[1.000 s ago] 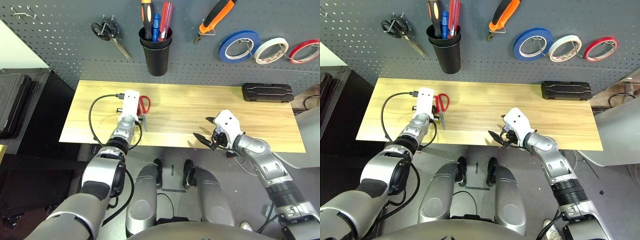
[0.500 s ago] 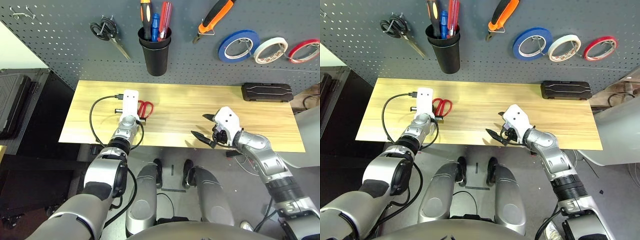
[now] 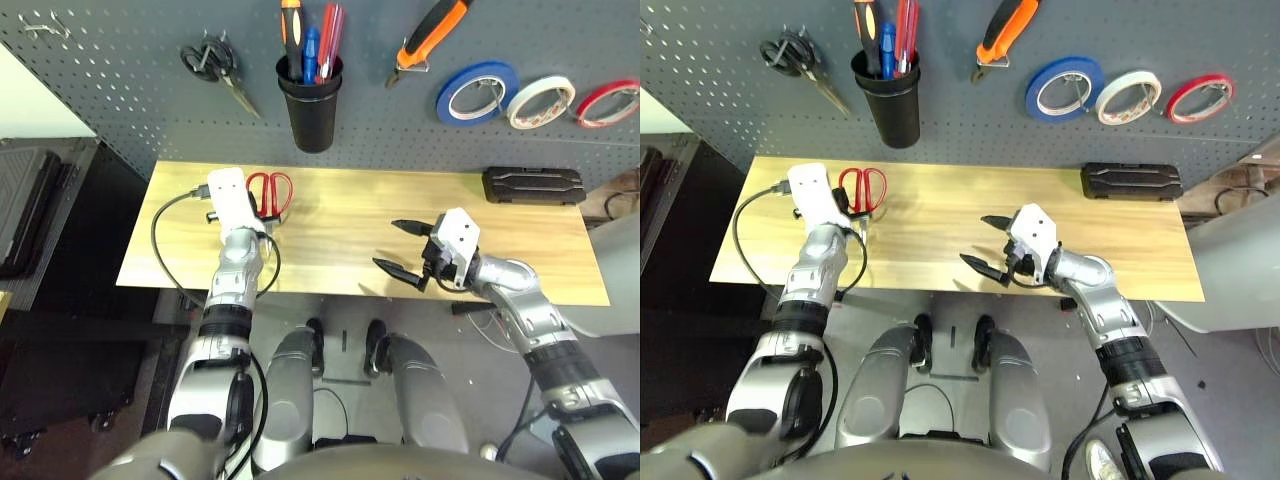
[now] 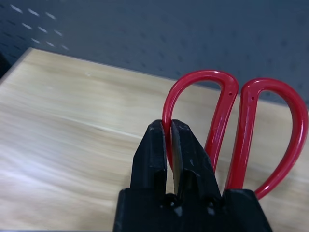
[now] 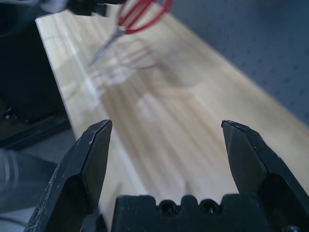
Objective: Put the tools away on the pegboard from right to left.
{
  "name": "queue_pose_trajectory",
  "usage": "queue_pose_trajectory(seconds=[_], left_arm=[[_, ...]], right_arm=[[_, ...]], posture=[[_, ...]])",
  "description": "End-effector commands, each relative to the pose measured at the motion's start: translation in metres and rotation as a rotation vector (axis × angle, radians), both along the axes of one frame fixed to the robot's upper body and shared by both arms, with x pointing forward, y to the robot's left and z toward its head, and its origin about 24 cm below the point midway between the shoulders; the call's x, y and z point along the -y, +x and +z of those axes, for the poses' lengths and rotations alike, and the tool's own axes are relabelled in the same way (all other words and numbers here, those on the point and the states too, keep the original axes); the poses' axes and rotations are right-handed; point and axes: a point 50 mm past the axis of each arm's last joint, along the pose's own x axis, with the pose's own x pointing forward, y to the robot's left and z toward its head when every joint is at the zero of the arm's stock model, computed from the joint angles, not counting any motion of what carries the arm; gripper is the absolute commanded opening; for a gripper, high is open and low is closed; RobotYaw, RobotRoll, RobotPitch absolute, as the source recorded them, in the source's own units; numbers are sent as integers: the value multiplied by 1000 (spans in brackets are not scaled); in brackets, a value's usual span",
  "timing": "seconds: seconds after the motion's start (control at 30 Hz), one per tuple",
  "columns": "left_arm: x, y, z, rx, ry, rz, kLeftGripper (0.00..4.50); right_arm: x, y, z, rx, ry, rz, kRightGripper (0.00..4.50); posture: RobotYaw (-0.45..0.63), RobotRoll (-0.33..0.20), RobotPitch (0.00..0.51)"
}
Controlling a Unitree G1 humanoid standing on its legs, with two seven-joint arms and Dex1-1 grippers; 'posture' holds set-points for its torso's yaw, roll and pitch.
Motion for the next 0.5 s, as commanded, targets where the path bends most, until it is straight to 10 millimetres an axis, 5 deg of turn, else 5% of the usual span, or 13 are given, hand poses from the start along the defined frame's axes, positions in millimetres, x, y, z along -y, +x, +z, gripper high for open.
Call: queue_pose_trajectory(seconds=[0.03, 0.23, 0.5], left_arm=[[-7, -13, 13, 48, -31, 13, 51], [-15, -32, 55, 304, -122, 5, 51], [-8, -44, 83, 458, -215, -93, 51]], right_arm=[[7, 3, 1, 20, 32, 1, 4500], [-2, 11, 30, 140, 203, 80, 4500], [-7, 11, 53, 227, 308, 141, 4500]], posture=[[281, 0, 241], [326, 0, 226], [354, 0, 220]])
